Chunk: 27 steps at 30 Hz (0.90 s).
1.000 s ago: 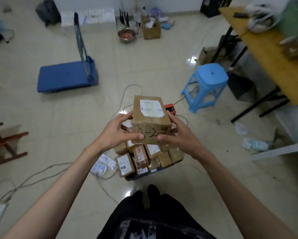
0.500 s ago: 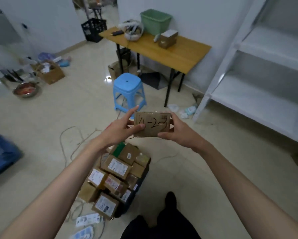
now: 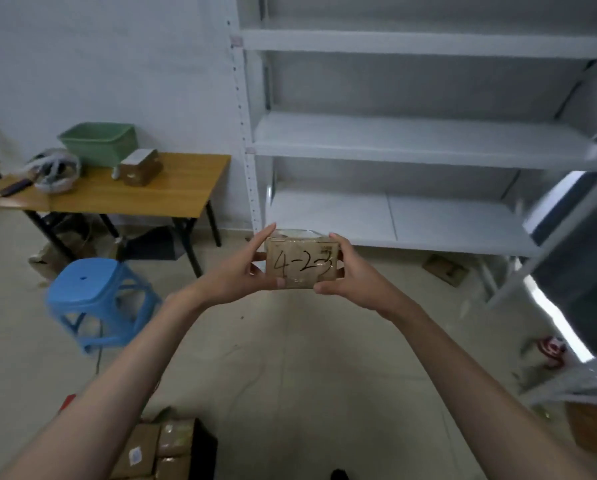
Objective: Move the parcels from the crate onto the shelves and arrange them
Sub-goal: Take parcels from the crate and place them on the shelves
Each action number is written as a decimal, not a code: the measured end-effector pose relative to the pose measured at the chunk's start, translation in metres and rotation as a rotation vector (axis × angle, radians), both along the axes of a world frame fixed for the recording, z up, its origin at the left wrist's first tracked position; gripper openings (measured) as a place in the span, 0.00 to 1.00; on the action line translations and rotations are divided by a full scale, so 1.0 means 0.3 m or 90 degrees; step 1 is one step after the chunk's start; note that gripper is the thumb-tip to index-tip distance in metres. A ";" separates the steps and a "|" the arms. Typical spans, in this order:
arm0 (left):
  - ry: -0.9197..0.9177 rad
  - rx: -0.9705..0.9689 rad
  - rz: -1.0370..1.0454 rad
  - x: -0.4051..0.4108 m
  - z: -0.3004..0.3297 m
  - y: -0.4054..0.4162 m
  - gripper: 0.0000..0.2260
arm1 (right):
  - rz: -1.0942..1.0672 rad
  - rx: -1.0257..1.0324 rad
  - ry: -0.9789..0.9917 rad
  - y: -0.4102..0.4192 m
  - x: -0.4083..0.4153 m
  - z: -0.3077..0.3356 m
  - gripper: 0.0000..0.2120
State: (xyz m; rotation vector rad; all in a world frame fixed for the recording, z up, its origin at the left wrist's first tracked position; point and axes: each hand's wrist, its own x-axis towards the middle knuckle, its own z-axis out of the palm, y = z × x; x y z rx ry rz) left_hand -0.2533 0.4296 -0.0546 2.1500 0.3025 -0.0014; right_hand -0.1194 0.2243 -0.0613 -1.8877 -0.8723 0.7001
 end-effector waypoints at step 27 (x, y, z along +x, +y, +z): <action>-0.181 0.019 -0.295 1.643 0.081 -0.699 0.50 | -0.384 0.071 -0.211 -0.769 1.248 0.064 0.47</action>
